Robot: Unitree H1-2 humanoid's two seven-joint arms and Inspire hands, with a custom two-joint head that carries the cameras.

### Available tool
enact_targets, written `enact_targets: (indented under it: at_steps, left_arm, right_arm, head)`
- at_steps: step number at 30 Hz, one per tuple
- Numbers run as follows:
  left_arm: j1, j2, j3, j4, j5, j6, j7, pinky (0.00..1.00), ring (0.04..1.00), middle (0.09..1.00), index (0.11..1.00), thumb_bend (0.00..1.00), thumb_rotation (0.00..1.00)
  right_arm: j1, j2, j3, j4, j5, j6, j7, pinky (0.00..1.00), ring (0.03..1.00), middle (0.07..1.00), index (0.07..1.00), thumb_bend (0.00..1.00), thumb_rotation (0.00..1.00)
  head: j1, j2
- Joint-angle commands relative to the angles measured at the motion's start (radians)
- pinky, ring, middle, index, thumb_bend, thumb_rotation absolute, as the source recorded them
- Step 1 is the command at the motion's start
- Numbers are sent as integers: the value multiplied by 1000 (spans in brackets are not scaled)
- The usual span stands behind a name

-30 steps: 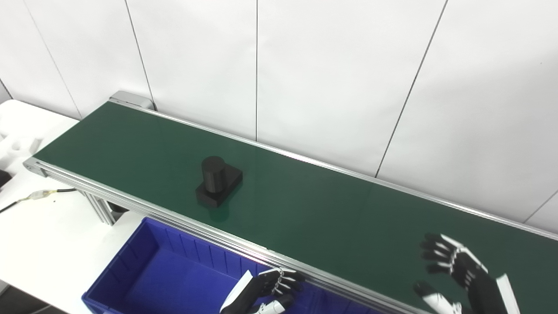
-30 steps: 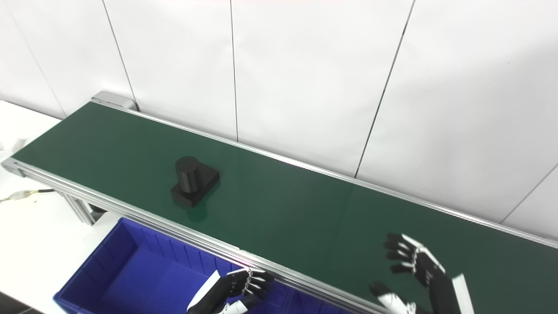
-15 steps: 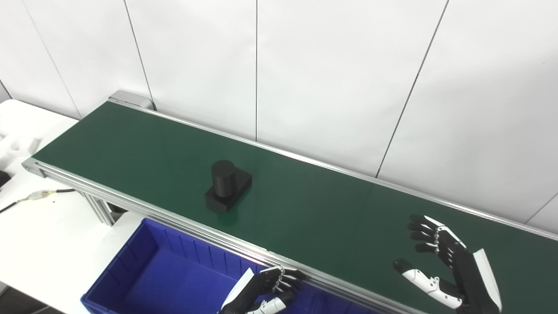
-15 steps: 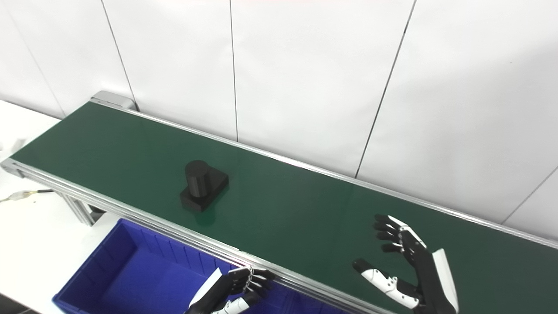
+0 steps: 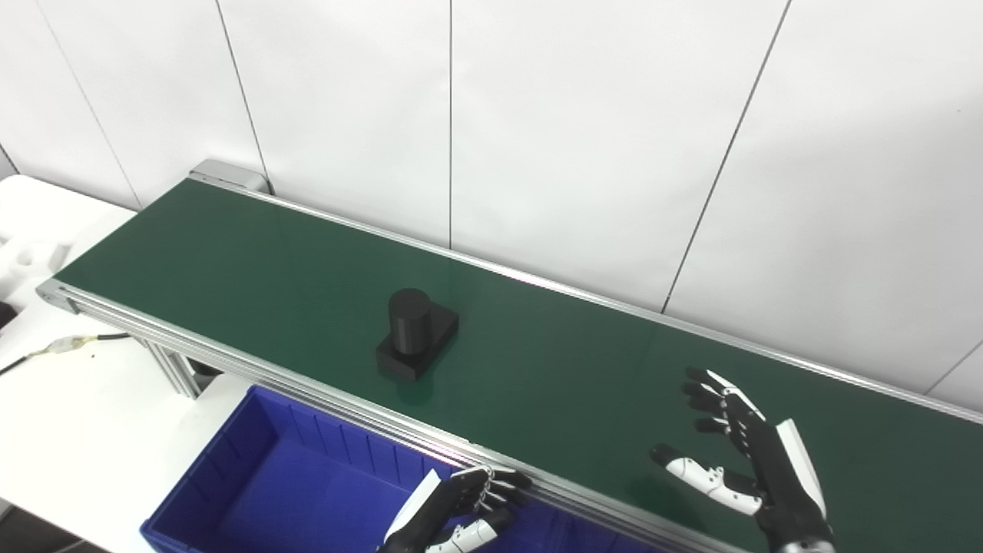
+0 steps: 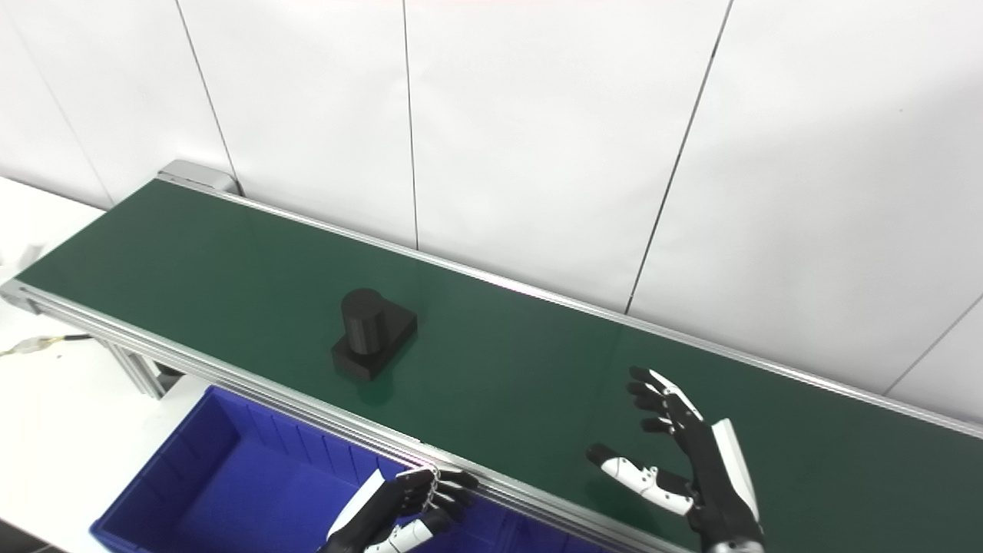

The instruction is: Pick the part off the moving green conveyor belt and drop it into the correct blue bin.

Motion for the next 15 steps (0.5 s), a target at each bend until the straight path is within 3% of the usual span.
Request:
enact_targets:
  at_steps: [1,15]
  left_arm:
    - [-19,5,5,-10,-17,-42,6,508,591,659,718,709,851]
    - [-24,4,4,-1,-16,-42,13,509,589,659,716,706,851]
  right_arm:
    - [-45,4,1,24,-5,-87,-28,732,808,818,853,632,380]
    - [-139,37,1,271,5,-147,-71,761,826,831,870,646,345]
  head:
    - [-4,0]
    - [-10,-3]
